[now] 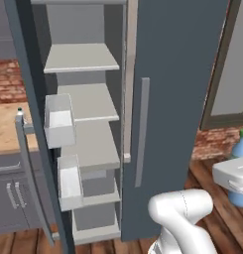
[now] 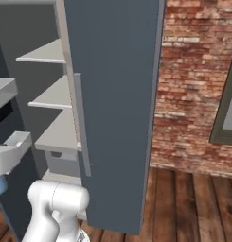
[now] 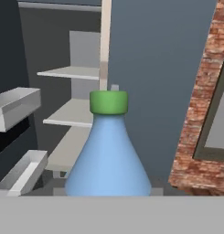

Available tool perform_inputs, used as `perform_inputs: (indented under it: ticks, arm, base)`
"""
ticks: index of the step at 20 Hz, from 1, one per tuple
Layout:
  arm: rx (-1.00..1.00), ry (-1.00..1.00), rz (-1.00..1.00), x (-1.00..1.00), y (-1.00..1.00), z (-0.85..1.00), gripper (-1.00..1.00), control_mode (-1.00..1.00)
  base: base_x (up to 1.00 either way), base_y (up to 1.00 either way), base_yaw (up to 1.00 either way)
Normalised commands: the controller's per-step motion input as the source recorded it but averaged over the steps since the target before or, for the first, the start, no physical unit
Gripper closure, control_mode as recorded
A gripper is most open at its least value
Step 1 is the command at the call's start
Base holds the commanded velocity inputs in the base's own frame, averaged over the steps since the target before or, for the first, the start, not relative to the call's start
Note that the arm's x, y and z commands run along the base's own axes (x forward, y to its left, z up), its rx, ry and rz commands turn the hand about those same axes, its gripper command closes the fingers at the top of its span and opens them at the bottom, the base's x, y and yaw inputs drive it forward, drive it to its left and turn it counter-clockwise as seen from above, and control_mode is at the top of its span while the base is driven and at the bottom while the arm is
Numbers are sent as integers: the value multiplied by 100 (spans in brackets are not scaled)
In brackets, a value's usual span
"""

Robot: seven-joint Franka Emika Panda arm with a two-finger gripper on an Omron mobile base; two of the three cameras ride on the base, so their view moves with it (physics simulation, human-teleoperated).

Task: Take the bottled waters from the counter and place them in the freezer to freeze. Close the freezer door after placing the bottles.

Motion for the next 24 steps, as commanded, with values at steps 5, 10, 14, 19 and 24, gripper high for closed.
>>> perform_inputs:
  ticks: [5,10,14,19,24]
  arm:
    - [0,0,0,0,0,0,100,100]
    - [0,0,0,0,0,0,100,100]
    - [0,0,0,0,0,0,100,100]
    - [0,0,0,0,0,0,100,100]
    - [0,0,0,0,0,0,100,100]
  base:
    - [45,-15,13]
    - [60,-4,26]
    - [53,-16,32]
    - [38,-13,33]
    - [29,-4,33]
